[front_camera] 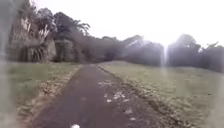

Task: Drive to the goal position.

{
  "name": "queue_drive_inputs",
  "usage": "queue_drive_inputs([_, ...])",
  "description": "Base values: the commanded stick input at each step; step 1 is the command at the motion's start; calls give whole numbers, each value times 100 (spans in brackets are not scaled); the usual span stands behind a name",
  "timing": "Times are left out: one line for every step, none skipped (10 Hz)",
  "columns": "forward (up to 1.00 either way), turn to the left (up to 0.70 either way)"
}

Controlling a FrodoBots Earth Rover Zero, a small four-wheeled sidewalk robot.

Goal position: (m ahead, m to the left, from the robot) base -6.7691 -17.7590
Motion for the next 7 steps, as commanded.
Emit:
queue_drive_inputs([85,-34])
queue_drive_inputs([85,-34])
queue_drive_inputs([85,-34])
queue_drive_inputs([85,-34])
queue_drive_inputs([85,-34])
queue_drive_inputs([85,-34])
queue_drive_inputs([85,-34])
